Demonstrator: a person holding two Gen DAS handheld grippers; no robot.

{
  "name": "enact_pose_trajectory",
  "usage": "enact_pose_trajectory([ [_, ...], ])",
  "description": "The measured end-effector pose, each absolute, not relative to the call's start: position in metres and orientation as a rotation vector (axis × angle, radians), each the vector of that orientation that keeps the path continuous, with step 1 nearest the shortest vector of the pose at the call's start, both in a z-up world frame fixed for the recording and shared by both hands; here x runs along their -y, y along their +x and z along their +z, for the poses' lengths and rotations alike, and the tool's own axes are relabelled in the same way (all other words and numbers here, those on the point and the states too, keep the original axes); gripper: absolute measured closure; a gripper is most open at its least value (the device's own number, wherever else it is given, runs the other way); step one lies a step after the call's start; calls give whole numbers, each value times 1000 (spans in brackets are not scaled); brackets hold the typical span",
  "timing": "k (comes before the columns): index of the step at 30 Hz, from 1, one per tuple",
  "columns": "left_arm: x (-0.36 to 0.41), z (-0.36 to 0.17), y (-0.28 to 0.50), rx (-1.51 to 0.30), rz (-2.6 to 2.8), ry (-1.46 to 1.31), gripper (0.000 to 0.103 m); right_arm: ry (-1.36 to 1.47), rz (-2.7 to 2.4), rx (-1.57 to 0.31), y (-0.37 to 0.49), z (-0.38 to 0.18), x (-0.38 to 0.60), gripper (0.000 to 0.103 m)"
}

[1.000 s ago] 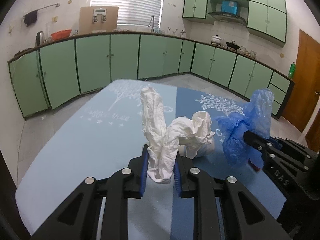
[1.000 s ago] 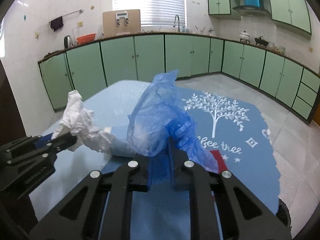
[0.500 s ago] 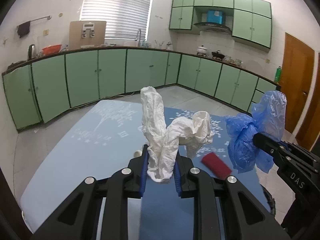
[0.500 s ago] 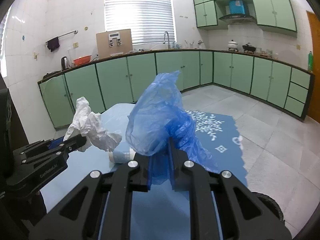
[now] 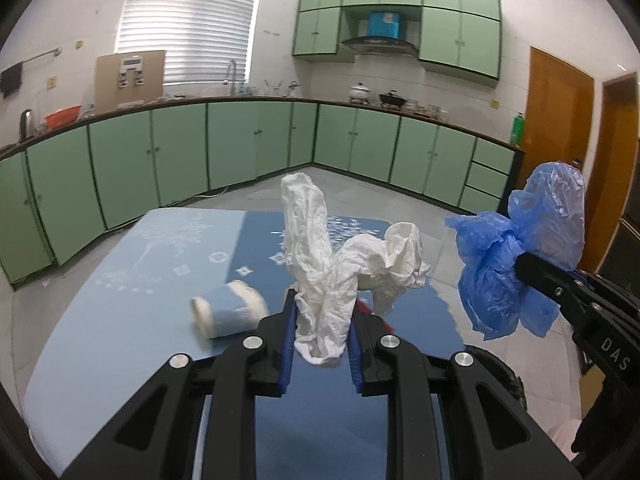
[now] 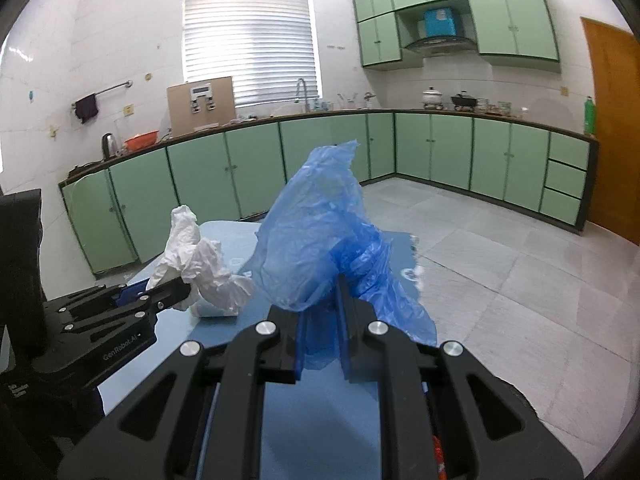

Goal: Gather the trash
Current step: 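Carry the tissue and blue bag over the black bin and open both grippers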

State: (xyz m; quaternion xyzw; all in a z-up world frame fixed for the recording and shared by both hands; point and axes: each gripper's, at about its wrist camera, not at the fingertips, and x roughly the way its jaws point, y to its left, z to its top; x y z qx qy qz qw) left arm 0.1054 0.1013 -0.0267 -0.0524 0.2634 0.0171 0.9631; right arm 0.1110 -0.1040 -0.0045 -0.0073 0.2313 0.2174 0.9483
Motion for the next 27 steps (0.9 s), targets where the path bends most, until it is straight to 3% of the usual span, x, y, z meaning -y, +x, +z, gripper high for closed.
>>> enact_pose_trajectory([
  [27,84,-73,143,-622,-310,7,81,40,111,-537,101,-58,286,91],
])
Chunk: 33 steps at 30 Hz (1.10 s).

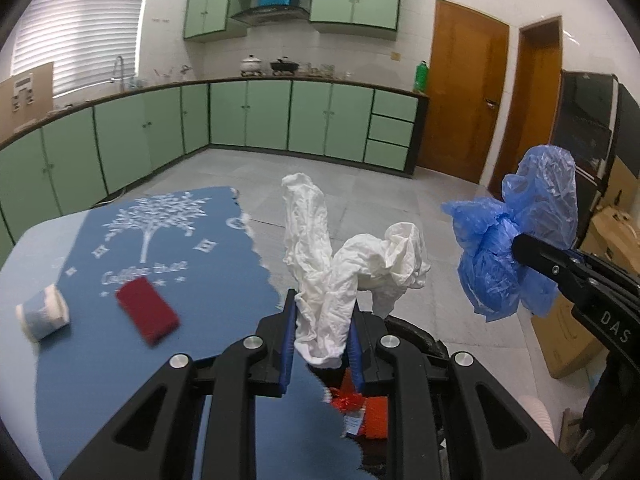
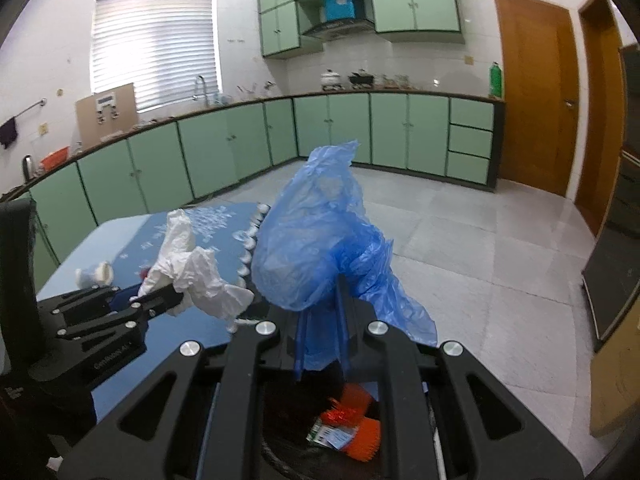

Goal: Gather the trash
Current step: 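Carry the tissue and blue bag over the black bin and open both grippers, then move both open grippers back over the paper cup and red pad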

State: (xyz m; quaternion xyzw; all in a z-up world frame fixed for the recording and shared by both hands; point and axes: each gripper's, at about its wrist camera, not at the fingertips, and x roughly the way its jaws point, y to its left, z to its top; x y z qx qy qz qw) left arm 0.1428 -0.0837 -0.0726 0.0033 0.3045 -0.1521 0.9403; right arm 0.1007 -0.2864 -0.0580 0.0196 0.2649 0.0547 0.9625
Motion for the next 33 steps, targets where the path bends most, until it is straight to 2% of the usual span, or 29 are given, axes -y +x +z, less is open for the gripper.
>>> enact_pose_trajectory([
  [14,124,-114,179,-688,-361,16,81,65,43,-624,131,-110,314,91],
  [20,138,-128,190,-716,-386,35,76,71,20,-688,145,-133,319,87],
  [22,140,-129,193,-716,-392,29,71,73,6,-694,145,-137,322,82],
  [23,140,-129,194,-716,-394,28,70,76,1,-693,144,-138,323,76],
  [24,140,-129,195,-715,-396,28,65,79,-6,-691,143,-138,325,67],
  [25,140,-128,195,-715,-400,23,57,81,-13,-685,142,-139,329,63],
  [28,137,-123,194,-705,-414,6,44,83,-27,-676,140,-137,331,52],
  [30,133,-118,193,-690,-414,-3,39,88,-38,-668,137,-136,333,39],
  [31,132,-115,193,-687,-415,-8,38,88,-44,-659,135,-134,333,37],
  [33,127,-110,191,-677,-414,-16,36,89,-53,-645,131,-130,333,22],
])
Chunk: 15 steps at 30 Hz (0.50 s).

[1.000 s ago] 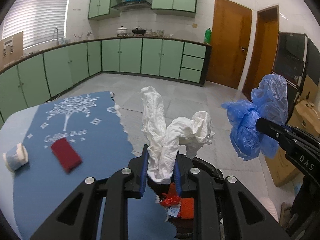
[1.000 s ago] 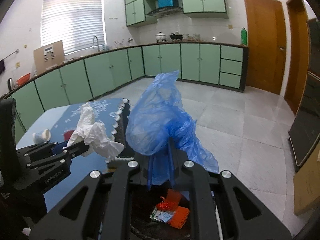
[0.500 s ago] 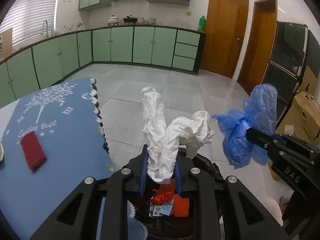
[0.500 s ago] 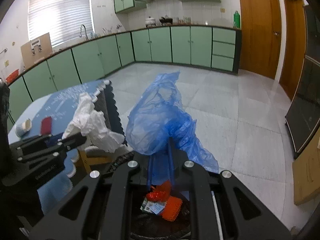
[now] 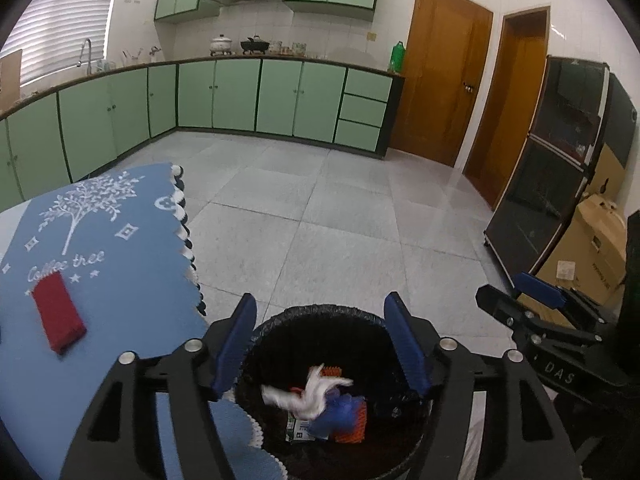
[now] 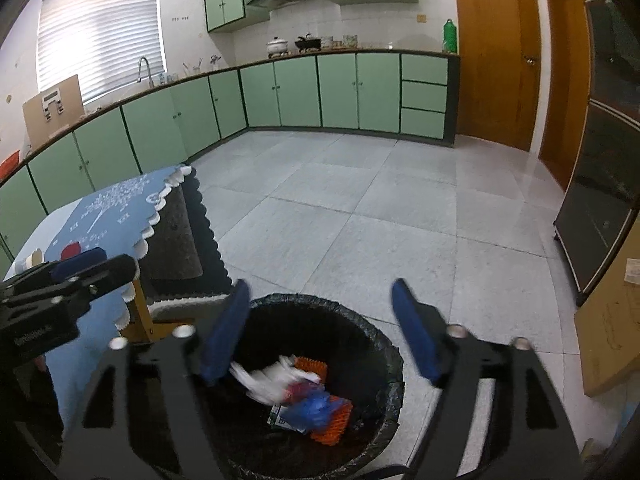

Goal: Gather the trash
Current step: 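Move both open grippers back over the paper cup and red pad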

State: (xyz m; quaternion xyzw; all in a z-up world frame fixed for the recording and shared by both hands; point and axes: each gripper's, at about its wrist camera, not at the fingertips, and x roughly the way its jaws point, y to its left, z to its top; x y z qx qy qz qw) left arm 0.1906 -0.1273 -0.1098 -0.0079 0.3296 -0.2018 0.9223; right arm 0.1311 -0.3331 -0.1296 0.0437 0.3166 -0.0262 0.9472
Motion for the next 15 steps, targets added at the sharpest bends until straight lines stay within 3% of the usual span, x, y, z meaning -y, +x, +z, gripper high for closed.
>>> enact_pose_trajectory([
  [5,104,-90,182,-633,-381,-33,27,100,-60,-610,122,-112,329,13],
  [15,26,-53,153,-551,-253,-67,10,123,10,-552,109,-77,291,7],
])
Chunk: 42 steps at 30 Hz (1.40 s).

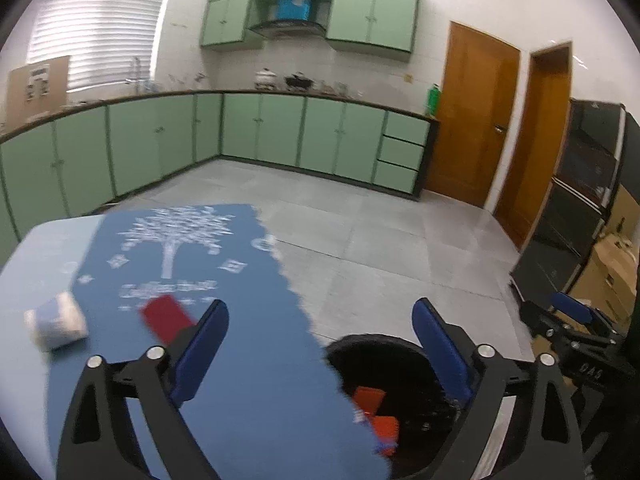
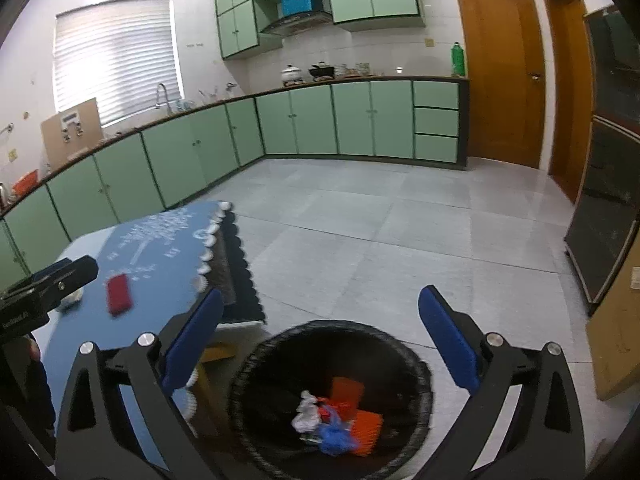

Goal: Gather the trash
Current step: 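Move both open grippers back over the paper cup and red pad, then grasp the red scouring pad with the right gripper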

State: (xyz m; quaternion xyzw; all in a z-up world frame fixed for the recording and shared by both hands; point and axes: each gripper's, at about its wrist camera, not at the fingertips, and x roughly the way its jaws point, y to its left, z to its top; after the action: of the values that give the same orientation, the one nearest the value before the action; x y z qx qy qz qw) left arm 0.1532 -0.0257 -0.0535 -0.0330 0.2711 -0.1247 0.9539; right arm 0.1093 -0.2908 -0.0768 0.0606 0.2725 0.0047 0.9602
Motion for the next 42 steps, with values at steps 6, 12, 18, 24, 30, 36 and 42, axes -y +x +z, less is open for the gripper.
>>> enact_pose_trajectory([
  [6,-31,-51,136,-539,-140,-78,8,104,90,-547,115,-65,246,6],
  [12,-82,-54,121,-538,-44,-85,7,48,187,-525,122,-58,190,6],
  [18,-123,-61,111,-542,40,-79,7,23,288,-517,133,-62,136,6],
  [24,-160,-71,110,-553,112,-93,7,-49,361,-569,155,-81,83,6],
  [30,-186,-84,119,-575,164,-112,7,-51,394,-624,173,-101,53,6],
  [36,-198,-108,137,-625,194,-128,7,-69,395,-665,192,-118,33,7],
  [42,-200,-125,157,-667,201,-120,7,-76,390,-712,210,-135,23,7],
])
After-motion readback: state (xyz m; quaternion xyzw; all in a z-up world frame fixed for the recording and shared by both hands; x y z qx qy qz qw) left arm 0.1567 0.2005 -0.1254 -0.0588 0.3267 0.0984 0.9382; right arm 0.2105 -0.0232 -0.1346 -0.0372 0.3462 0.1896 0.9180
